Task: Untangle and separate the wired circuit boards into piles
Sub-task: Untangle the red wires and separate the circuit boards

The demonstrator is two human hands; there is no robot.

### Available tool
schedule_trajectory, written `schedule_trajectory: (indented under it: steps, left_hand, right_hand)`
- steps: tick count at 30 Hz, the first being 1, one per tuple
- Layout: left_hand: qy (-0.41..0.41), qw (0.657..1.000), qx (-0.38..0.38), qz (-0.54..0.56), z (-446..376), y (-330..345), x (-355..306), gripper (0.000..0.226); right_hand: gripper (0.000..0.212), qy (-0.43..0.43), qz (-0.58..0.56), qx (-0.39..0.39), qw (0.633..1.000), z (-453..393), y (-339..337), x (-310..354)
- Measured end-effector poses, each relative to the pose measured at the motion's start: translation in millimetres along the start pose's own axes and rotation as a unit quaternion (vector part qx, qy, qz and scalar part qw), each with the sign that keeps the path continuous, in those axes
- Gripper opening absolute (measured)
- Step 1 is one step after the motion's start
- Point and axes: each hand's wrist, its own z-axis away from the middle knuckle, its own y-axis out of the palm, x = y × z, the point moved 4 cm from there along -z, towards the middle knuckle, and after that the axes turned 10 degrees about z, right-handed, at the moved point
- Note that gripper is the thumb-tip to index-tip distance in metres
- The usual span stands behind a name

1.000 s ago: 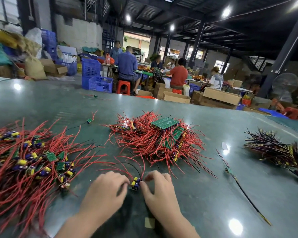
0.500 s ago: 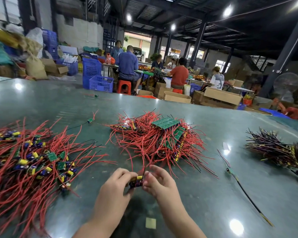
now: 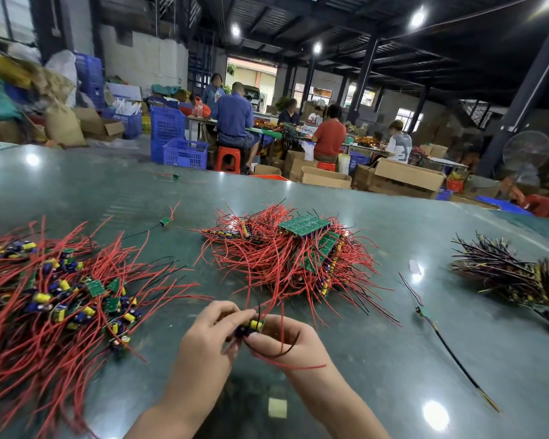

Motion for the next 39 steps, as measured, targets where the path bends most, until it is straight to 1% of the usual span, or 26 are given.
schedule_trajectory:
  steps: [1,3,5,7,8,9,10,12,13,14,15,18,20,21,22,24,26,28,31,34,36,37,39]
  left_hand:
    - [0.006,1.0,0.003,-0.003,0,0,-1,0.059]
    - [0.007,1.0,0.002,-0.001,0,0,0,0.059]
    - [0.009,1.0,-0.003,0.008,1,0,0,0.069]
    - [-0.004,0.998,-0.024,0.06,1,-1,-1,0.075]
    - [-0.047,0.991,-0.039,0.119,0,-1,0,0.075]
    - [-0.112,0.972,-0.049,0.202,-1,1,4,0.072]
    - [-0.185,0.937,-0.051,0.292,-1,5,10,0.064]
    - [-0.321,0.84,-0.027,0.436,1,16,19,0.034]
    - [-0.365,0.801,-0.012,0.474,3,20,19,0.02]
    - [-0.388,0.779,-0.003,0.493,4,22,19,0.013]
    - [-0.396,0.768,-0.002,0.503,5,22,19,0.01]
    - [-0.389,0.753,-0.002,0.531,5,20,20,0.014]
    - [-0.385,0.75,-0.003,0.537,5,18,22,0.017]
    - [-0.382,0.753,0.002,0.536,5,18,23,0.016]
    - [-0.378,0.756,0.011,0.534,5,19,22,0.015]
    - [-0.375,0.763,0.021,0.527,6,20,21,0.016]
    - [-0.382,0.764,0.015,0.52,6,20,22,0.016]
    - [-0.38,0.769,0.013,0.514,6,20,22,0.016]
    - [-0.364,0.79,0.027,0.492,5,18,21,0.015]
    - [-0.355,0.812,0.02,0.463,6,17,22,0.017]
    - [-0.351,0.823,0.019,0.446,6,16,23,0.019]
    - [-0.35,0.827,0.021,0.44,6,16,23,0.019]
    - [-0.346,0.831,0.028,0.435,6,16,24,0.02]
  right_hand:
    - [0.016,-0.002,-0.004,-0.016,1.0,0,-2,-1]
    - [0.011,-0.009,0.0,-0.022,1.0,-1,-1,0]
    - [0.011,-0.036,0.025,-0.031,0.999,-2,-1,4]
    - [0.015,-0.064,0.036,-0.049,0.996,-3,-5,10]
    - [0.019,-0.068,0.033,-0.053,0.996,-4,-7,11]
    - [0.02,-0.066,0.026,-0.053,0.996,-4,-11,10]
    - [0.019,-0.062,0.017,-0.048,0.997,-5,-13,10]
    - [0.018,-0.048,0.017,-0.034,0.998,-5,-17,8]
    - [0.021,-0.043,0.024,-0.024,0.998,-4,-18,7]
    - [0.025,-0.039,0.028,-0.012,0.999,-4,-18,6]
    - [0.027,-0.034,0.027,-0.001,0.999,-4,-18,5]
    - [0.034,-0.01,-0.032,0.037,0.999,-7,-17,4]
    - [0.035,0.016,-0.088,0.034,0.995,-9,-16,2]
    - [0.031,0.022,-0.093,0.017,0.995,-11,-17,1]
    - [0.026,0.021,-0.072,-0.007,0.997,-11,-18,0]
    - [0.015,0.005,0.018,-0.041,0.999,-10,-20,-1]
    - [0.013,-0.014,0.076,-0.045,0.996,-9,-21,1]
    - [0.014,-0.026,0.099,-0.041,0.994,-7,-21,2]
    - [0.013,-0.032,0.124,-0.046,0.991,-7,-21,2]
    - [0.015,-0.03,0.126,-0.05,0.99,-8,-20,2]
    - [0.012,-0.03,0.131,-0.058,0.989,-7,-20,2]
    - [0.009,-0.033,0.14,-0.062,0.988,-7,-20,3]
    - [0.011,-0.038,0.152,-0.061,0.986,-7,-20,4]
